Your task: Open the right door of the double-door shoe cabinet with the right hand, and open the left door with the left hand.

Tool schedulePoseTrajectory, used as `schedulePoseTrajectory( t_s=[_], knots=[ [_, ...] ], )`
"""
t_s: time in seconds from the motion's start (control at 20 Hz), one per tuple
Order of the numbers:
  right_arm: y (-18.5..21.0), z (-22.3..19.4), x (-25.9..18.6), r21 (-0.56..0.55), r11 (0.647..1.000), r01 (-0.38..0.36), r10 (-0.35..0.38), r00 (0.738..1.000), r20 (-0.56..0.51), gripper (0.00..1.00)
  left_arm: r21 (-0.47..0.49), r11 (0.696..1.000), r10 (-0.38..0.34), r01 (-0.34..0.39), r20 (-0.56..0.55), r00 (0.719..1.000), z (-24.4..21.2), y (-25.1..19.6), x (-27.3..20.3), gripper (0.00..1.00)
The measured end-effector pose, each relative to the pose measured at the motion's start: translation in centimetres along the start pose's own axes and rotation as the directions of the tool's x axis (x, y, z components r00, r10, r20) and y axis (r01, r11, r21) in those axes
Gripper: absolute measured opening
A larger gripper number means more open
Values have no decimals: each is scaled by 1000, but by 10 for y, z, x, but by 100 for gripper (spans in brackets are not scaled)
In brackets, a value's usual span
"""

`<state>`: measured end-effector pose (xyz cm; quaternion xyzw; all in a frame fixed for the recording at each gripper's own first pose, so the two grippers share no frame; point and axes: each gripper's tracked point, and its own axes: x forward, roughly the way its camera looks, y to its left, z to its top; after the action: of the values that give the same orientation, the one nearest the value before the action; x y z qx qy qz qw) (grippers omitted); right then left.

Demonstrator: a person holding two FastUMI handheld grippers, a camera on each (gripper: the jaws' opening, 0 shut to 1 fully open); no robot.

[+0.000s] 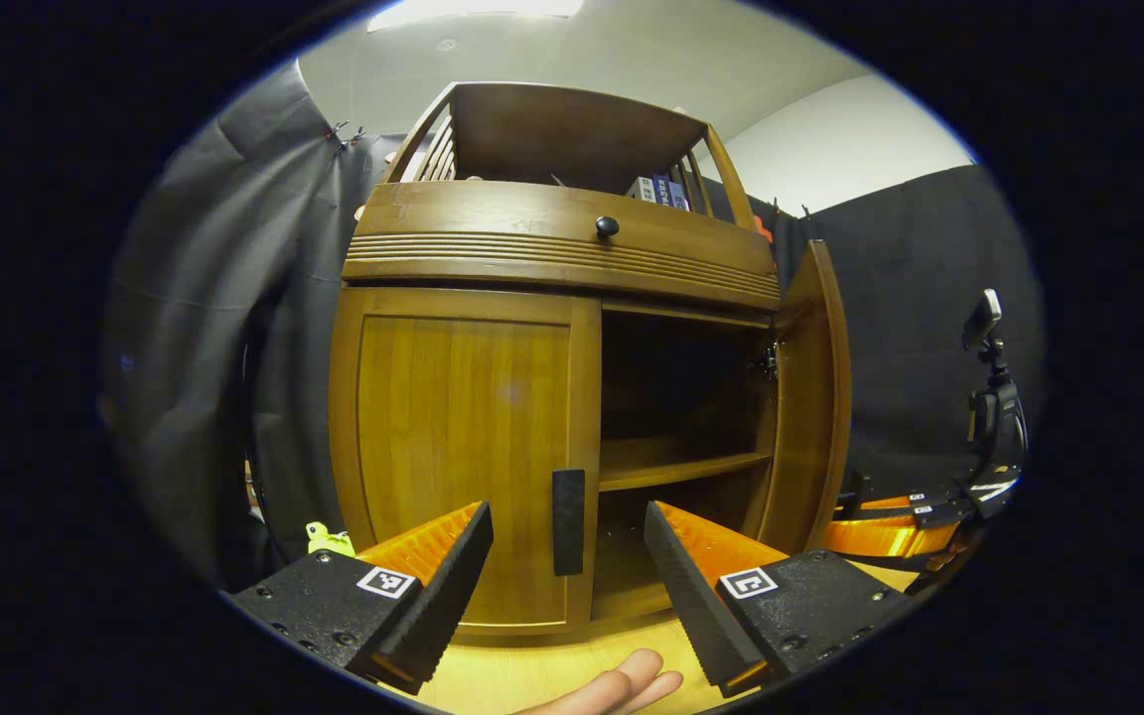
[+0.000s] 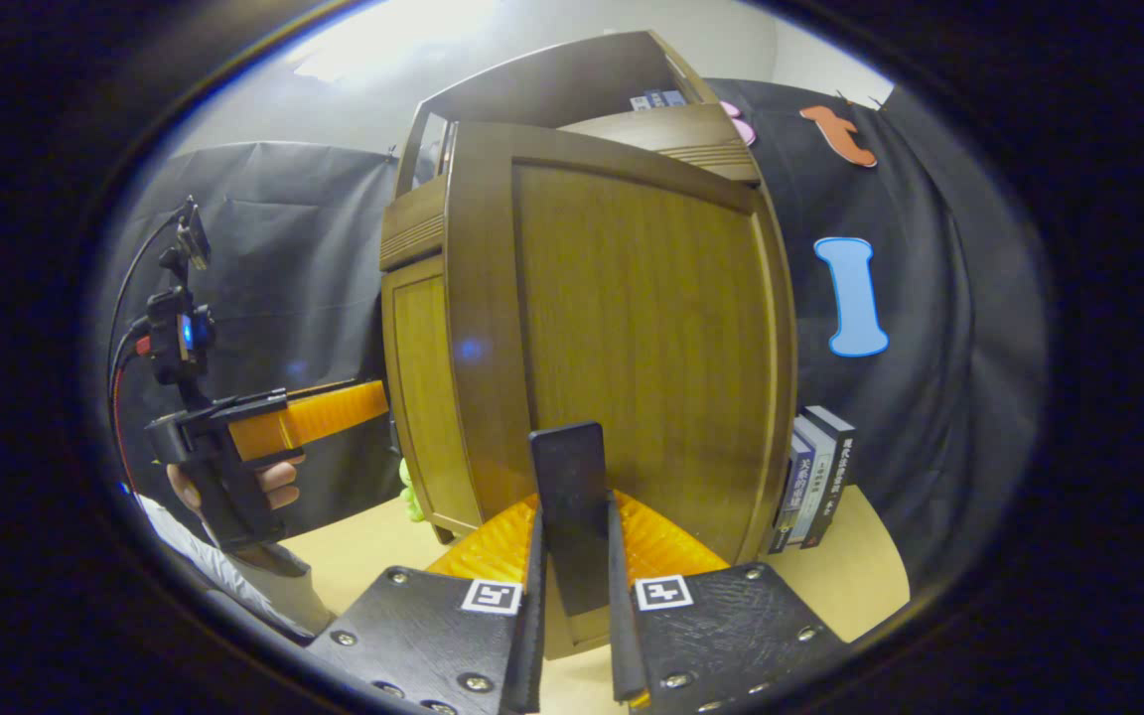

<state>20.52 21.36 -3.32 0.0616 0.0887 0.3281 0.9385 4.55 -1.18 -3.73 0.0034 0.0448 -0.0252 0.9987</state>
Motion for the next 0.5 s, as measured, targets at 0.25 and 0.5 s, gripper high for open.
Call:
schedulePoseTrajectory(
  t_s=[0.25, 0.5],
  knots=[
    [-29, 1, -29, 22, 999, 45, -46, 999, 28, 27, 8, 1000, -14, 14, -33, 999, -10, -9, 8, 96],
    [-72, 2, -50, -13, 987, 163, -163, 986, 33, 27, 19, 1000, -23, 23, -40, 999, -16, -14, 13, 96]
  ],
)
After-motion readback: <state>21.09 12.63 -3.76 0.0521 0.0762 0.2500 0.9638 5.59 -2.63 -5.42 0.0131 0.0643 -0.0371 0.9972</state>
